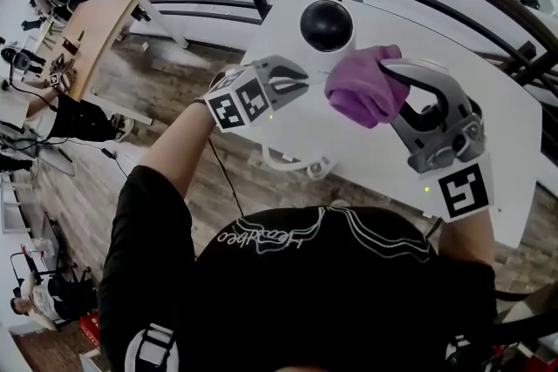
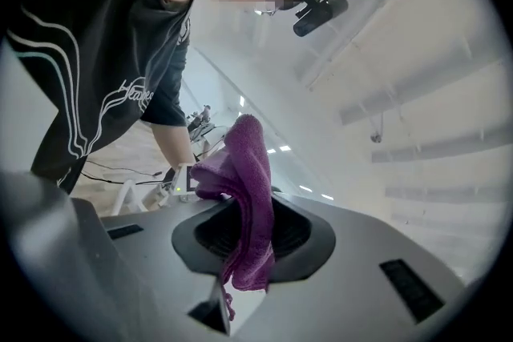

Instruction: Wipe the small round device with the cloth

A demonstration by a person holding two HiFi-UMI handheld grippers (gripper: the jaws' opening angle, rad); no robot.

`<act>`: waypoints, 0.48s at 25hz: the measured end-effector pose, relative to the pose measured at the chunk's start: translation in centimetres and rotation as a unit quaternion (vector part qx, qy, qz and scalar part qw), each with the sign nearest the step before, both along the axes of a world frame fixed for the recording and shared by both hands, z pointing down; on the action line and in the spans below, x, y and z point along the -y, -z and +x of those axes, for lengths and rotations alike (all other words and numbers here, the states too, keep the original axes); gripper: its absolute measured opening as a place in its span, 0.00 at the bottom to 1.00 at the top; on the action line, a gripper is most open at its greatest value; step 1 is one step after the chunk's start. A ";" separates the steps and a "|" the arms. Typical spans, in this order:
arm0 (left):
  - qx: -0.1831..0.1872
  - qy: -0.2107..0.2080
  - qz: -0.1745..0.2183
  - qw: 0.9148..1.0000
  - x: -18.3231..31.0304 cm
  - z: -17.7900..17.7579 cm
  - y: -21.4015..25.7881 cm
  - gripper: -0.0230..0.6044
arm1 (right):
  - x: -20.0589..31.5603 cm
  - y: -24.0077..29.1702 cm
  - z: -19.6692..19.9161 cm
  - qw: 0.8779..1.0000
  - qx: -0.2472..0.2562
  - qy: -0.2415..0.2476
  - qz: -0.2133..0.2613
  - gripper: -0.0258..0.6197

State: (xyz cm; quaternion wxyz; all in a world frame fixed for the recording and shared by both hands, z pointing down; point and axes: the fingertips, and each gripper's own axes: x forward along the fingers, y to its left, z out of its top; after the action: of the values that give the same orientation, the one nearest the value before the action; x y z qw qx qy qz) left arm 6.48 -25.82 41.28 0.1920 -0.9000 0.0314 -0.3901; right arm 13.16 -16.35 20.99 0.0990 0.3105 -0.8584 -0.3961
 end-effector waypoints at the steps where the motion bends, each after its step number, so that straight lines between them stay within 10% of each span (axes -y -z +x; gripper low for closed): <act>1: 0.000 0.000 0.000 1.000 0.0 0.1 0.0 0.12 | 0.0 0.7 0.0 1.000 0.005 0.000 0.012 0.14; 12: -0.001 0.000 0.000 1.000 -0.3 -0.8 -0.4 0.12 | 1.4 0.3 -2.2 1.000 -0.002 0.002 0.031 0.14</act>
State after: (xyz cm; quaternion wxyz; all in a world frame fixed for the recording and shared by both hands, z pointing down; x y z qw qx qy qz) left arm 5.73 -25.54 41.65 0.1915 -0.9004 0.0314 -0.3894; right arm 10.99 -17.78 20.71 0.0903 0.3105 -0.8464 -0.4231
